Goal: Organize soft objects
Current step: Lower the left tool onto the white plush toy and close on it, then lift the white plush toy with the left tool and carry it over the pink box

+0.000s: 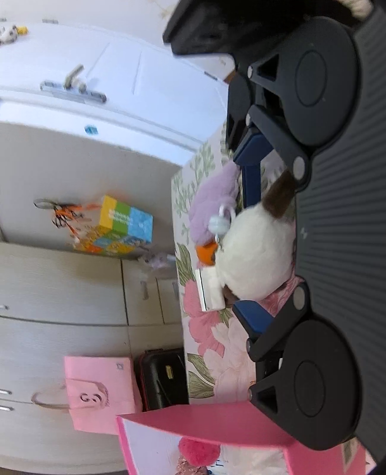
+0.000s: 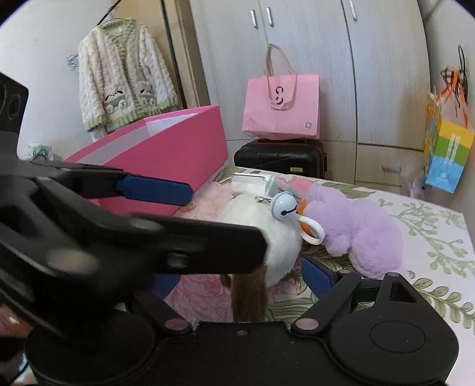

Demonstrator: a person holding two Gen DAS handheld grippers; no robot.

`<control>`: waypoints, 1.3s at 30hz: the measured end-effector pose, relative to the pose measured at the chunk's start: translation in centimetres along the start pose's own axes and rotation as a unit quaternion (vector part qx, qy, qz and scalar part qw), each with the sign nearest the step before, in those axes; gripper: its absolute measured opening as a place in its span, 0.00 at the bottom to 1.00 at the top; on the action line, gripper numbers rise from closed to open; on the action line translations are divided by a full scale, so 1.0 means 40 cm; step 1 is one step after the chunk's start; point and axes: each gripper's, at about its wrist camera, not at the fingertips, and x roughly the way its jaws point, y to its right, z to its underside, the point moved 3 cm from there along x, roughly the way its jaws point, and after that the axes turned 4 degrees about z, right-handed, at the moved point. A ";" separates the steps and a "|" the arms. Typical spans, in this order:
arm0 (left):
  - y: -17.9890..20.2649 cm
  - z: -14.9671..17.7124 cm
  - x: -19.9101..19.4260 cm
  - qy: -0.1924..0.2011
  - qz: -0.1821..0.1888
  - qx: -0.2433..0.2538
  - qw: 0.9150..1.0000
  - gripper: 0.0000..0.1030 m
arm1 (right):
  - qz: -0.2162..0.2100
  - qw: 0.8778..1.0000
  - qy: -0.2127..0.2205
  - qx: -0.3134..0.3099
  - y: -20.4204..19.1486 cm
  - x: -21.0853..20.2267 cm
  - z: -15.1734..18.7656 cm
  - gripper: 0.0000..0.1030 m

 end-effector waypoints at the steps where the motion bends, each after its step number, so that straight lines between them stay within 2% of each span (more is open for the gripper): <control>1: -0.006 0.000 0.013 -0.005 -0.005 -0.008 1.000 0.95 | 0.000 1.000 -0.002 0.009 0.004 0.007 -0.001 0.88; 4: -0.036 0.001 0.051 -0.020 -0.011 -0.042 0.999 0.92 | 0.009 0.999 -0.008 0.035 0.021 0.026 -0.001 0.87; 5: -0.046 0.003 0.058 -0.025 -0.008 -0.054 0.998 0.84 | 0.009 0.999 -0.009 0.043 0.026 0.031 -0.001 0.87; 7: -0.061 0.010 0.068 -0.034 0.000 -0.070 0.997 0.76 | -0.009 0.998 -0.011 0.066 0.035 0.036 0.001 0.86; 9: -0.069 0.012 0.070 -0.033 0.001 -0.077 0.996 0.72 | -0.023 0.997 -0.010 0.077 0.036 0.038 0.000 0.79; 11: -0.072 0.015 0.068 -0.033 0.004 -0.080 0.996 0.69 | -0.012 0.998 -0.005 0.068 0.030 0.042 -0.002 0.72; 13: -0.074 0.019 0.067 -0.032 0.003 -0.079 0.996 0.69 | 0.011 0.999 -0.003 0.048 0.016 0.046 0.000 0.64; 18: -0.061 0.032 0.053 -0.031 -0.002 -0.079 0.996 0.67 | 0.045 0.999 0.007 0.029 -0.019 0.035 0.008 0.60; 27: -0.048 0.079 -0.022 -0.037 0.019 -0.110 0.993 0.66 | 0.065 0.997 0.014 0.047 -0.085 -0.029 0.047 0.58; 39: -0.001 0.141 -0.137 -0.037 0.033 -0.103 0.993 0.66 | 0.076 0.995 -0.008 0.057 -0.170 -0.119 0.084 0.58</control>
